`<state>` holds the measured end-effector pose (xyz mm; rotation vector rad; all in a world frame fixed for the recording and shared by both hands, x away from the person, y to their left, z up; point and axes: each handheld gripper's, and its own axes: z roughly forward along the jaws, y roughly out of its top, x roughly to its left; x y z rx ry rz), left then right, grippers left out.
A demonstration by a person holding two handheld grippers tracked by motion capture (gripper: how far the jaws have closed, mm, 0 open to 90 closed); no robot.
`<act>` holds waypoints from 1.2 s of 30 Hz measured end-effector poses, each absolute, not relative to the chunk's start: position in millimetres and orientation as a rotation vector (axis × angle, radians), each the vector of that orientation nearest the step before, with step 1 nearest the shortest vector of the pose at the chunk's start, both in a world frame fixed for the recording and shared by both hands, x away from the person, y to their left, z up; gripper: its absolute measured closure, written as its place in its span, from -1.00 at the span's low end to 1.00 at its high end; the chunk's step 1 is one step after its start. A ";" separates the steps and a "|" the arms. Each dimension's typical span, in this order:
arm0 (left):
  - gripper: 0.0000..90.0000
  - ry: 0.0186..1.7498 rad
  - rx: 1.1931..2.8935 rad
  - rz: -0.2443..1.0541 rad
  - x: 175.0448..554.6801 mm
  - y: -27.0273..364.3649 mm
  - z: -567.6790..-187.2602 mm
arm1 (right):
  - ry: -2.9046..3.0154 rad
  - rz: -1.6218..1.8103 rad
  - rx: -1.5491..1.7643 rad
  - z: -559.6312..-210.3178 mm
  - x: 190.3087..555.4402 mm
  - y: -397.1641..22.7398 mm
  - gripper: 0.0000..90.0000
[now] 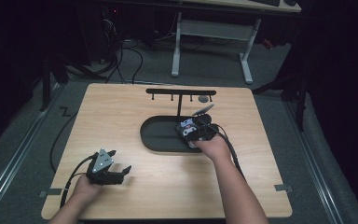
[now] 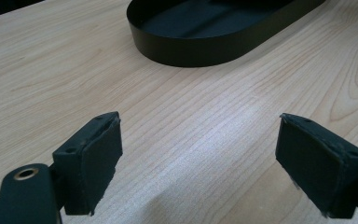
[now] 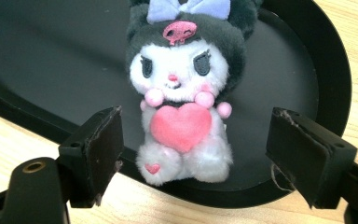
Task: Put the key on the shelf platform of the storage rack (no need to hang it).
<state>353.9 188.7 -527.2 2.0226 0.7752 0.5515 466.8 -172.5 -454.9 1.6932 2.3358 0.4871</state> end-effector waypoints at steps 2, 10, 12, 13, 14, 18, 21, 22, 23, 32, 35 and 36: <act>-0.66 0.776 2.023 0.550 353.9 188.8 -527.1 | 2.333 0.489 1.696 -454.8 465.3 -171.9 -0.58; -0.66 0.773 2.028 0.553 353.4 188.4 -527.3 | 2.334 0.471 1.679 -457.2 458.2 -176.1 -0.57; -0.66 0.773 2.029 0.554 353.3 188.3 -527.4 | 2.335 0.489 1.674 -457.2 455.2 -177.4 -0.56; -0.66 0.773 2.029 0.555 353.2 188.3 -527.4 | 2.332 0.497 1.678 -457.2 454.0 -177.8 -0.56; -0.66 0.772 2.031 0.554 353.2 188.3 -527.3 | 2.328 0.499 1.681 -457.1 451.5 -178.4 -0.56; -0.66 0.772 2.032 0.555 353.1 188.1 -527.4 | 2.322 0.519 1.666 -456.7 442.1 -183.1 -0.56; -0.66 0.772 2.032 0.559 353.1 187.9 -527.5 | 2.307 0.547 1.649 -456.2 432.5 -186.8 -0.57; -0.66 0.771 2.033 0.559 353.0 187.9 -527.5 | 2.295 0.545 1.636 -456.6 429.1 -187.7 -0.57; -0.66 0.771 2.033 0.559 353.0 187.9 -527.5 | 2.290 0.538 1.621 -457.0 425.7 -188.6 -0.59; -0.66 0.770 2.035 0.565 352.7 187.6 -527.8 | 2.222 0.640 1.539 -467.6 389.5 -202.4 -0.64; -0.66 0.769 2.040 0.565 352.6 187.7 -527.7 | 2.177 0.661 1.511 -475.7 373.0 -209.1 -0.64; -0.66 0.768 2.040 0.566 352.5 187.6 -527.7 | 2.165 0.658 1.491 -479.0 367.9 -211.1 -0.64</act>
